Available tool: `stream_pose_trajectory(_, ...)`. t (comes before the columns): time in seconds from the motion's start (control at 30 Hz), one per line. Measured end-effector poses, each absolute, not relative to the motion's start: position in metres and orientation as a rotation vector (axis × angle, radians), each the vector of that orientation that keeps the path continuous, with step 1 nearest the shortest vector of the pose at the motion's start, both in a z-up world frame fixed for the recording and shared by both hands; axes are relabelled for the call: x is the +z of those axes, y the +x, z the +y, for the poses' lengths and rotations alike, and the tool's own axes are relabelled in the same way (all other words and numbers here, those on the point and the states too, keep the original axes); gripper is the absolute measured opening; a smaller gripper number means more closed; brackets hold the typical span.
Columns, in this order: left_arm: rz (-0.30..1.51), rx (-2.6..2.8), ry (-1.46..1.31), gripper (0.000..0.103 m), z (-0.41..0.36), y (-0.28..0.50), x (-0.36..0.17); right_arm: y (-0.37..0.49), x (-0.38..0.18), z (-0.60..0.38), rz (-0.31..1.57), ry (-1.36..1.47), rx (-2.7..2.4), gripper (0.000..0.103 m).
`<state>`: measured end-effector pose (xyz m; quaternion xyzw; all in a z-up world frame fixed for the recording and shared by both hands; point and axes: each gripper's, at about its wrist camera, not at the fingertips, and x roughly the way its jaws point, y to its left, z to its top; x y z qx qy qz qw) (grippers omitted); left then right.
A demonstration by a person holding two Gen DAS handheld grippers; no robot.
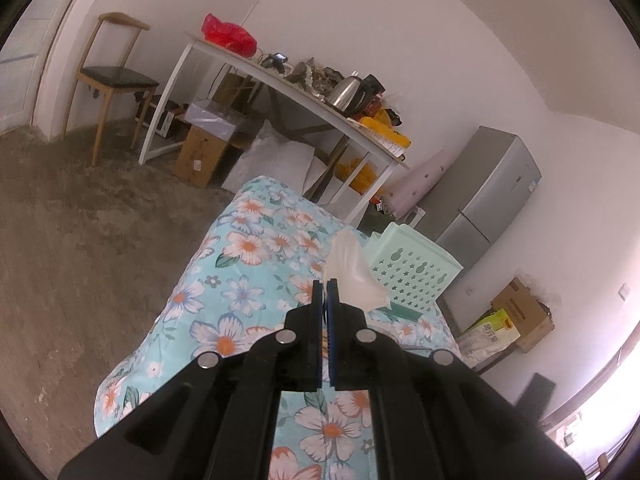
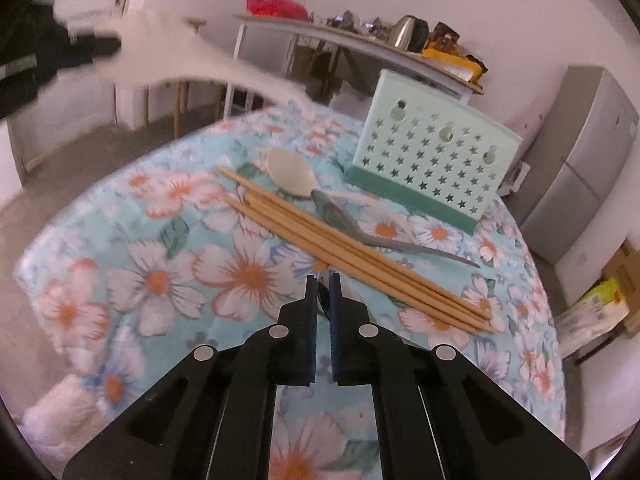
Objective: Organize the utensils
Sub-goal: 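Lower the paddle into the mint holder and open the left gripper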
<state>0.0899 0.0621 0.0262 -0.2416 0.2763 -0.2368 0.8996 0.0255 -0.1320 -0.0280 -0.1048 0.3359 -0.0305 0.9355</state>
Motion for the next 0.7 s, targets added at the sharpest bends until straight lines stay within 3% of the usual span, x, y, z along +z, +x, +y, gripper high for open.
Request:
stream_pose_trajectory(0.3,0.509,-0.508,-0.446,0.001,0.045,0.085,0.051,0.007,0.023,-0.176,0.547,0.006,-0.031,0.001)
stream_pose_trajectory(0.7,0.29,-0.585,-0.217,0.001,-0.036,0.128,0.147,-0.004,0.067,-0.249,0.388,0.212,0.006,0.0)
